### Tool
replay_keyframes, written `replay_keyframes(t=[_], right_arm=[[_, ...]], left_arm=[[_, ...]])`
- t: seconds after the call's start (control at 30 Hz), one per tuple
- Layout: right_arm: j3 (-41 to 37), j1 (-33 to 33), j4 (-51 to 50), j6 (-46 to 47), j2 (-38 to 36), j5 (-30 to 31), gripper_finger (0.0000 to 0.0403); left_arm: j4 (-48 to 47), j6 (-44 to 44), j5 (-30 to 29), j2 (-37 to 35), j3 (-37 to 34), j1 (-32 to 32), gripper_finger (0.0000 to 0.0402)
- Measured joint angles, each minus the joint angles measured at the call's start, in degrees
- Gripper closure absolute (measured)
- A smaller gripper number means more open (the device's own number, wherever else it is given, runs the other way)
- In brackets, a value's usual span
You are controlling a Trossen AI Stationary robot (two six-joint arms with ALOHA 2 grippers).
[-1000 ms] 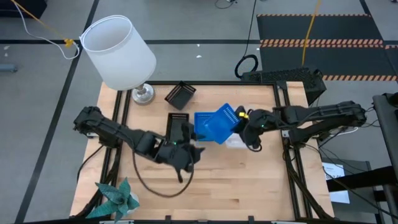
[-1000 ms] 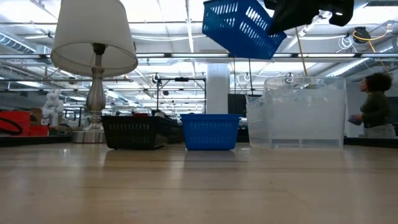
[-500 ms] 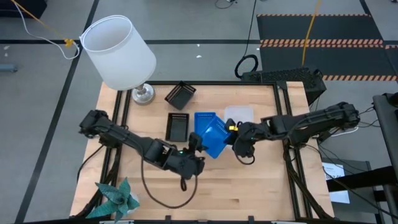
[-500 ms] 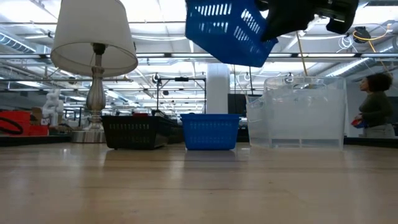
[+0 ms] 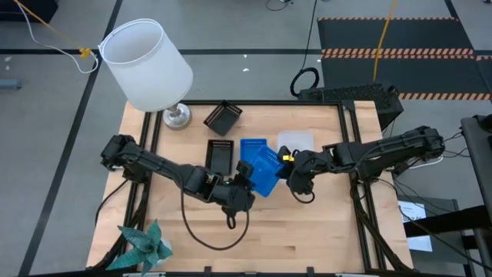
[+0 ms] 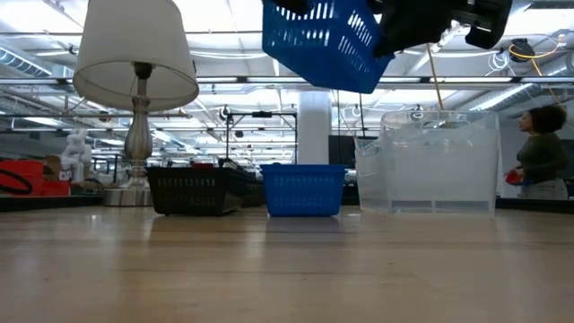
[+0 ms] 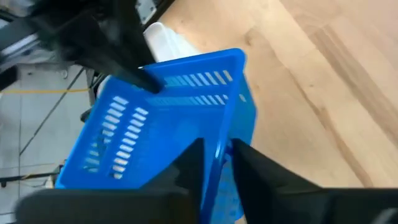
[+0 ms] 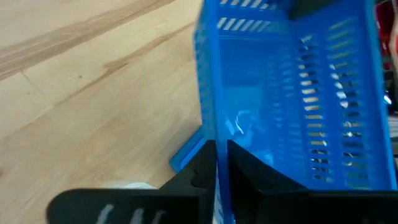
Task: Stack baskets by color
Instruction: Stack the top blue bin on top of the bottom blue bin
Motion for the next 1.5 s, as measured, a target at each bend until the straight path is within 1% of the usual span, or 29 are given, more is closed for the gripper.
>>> replay_keyframes(t=[0.1, 0.13, 0.23, 0.33, 0.53, 0.67, 0.77, 0.87, 1.0, 1.17, 1.27, 1.43, 1.5], right_arm=[[0.0, 0.5, 0.7, 0.2, 0.0, 0.4, 0.0356], [0.0, 0.7, 1.1, 0.5, 0.0, 0.5, 0.0348], [0.0, 1.7, 3.0, 3.1, 0.0, 2.0, 0.0327], [0.0, 3.4, 4.9, 7.8, 0.0, 5.8, 0.0306], [0.0, 8.0, 10.0, 20.4, -0.7, 13.1, 0.0261], [0.0, 11.5, 12.3, 28.4, -2.0, 21.7, 0.0221], [0.0, 14.2, 12.3, 31.2, -3.8, 28.4, 0.0190], [0.0, 17.0, 12.5, 31.3, -5.6, 34.3, 0.0171], [0.0, 20.6, 12.4, 29.6, -9.1, 43.1, 0.0164], [0.0, 24.3, 11.5, 28.7, -12.8, 53.8, 0.0171], [0.0, 26.2, 9.2, 28.8, -14.9, 56.8, 0.0177], [0.0, 29.1, 5.1, 29.9, -17.7, 59.5, 0.0183], [0.0, 29.9, 4.7, 30.4, -18.5, 60.2, 0.0183]], left_arm=[[-0.4, 0.2, 0.7, 0.0, 0.0, 0.1, 0.0378], [-0.4, 0.3, 0.7, 0.0, 0.0, 0.2, 0.0387], [-0.4, 0.3, 0.5, -0.3, 0.0, 0.2, 0.0387], [-0.7, -0.1, -0.1, -0.5, 0.0, 0.2, 0.0383], [-1.9, -2.2, -0.9, -0.5, 0.0, 0.3, 0.0393], [-2.0, -3.2, -1.0, -0.5, 0.0, 0.4, 0.0391], [-2.0, -4.8, -0.9, -0.5, 0.0, 0.7, 0.0385], [-1.8, -6.7, -2.1, -0.5, 0.0, 1.5, 0.0388], [-1.6, -11.6, -2.4, -0.5, 0.0, 3.1, 0.0392], [-1.6, -15.4, -2.5, -0.5, 0.0, 5.2, 0.0386], [-1.6, -16.0, -2.3, -0.5, 0.0, 6.1, 0.0385], [-0.7, -15.8, 0.0, 0.4, -0.1, 7.4, 0.0384], [3.0, -14.4, 1.0, 0.8, -1.3, 7.8, 0.0384]])
